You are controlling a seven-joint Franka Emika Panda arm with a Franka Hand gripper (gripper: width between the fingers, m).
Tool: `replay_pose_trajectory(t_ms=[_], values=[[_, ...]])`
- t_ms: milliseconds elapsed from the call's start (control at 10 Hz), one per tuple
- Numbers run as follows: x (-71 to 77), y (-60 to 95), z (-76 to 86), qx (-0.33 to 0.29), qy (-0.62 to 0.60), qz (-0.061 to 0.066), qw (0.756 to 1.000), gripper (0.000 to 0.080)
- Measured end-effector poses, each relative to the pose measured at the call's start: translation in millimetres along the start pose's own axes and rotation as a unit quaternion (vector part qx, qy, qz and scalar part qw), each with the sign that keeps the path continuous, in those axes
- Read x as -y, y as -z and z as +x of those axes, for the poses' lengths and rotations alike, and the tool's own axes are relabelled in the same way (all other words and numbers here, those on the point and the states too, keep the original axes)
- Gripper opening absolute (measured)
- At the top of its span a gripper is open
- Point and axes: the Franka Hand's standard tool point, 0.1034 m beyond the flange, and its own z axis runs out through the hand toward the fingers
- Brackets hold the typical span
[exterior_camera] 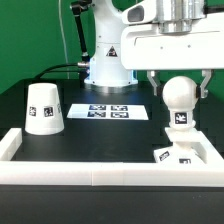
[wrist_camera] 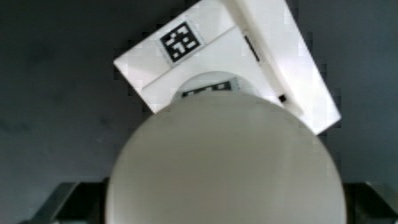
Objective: Assemble lamp
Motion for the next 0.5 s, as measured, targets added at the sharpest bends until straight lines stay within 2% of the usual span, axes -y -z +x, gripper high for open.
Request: replay_pose_trajectory(t_ms=[200, 500], values=[[4.7, -0.4, -3.3, 0.002, -0.095, 0.001, 0.995, 0.0579], [5.5, -1.7, -0.6, 0.015, -0.209, 0.012, 0.978, 0.0580]])
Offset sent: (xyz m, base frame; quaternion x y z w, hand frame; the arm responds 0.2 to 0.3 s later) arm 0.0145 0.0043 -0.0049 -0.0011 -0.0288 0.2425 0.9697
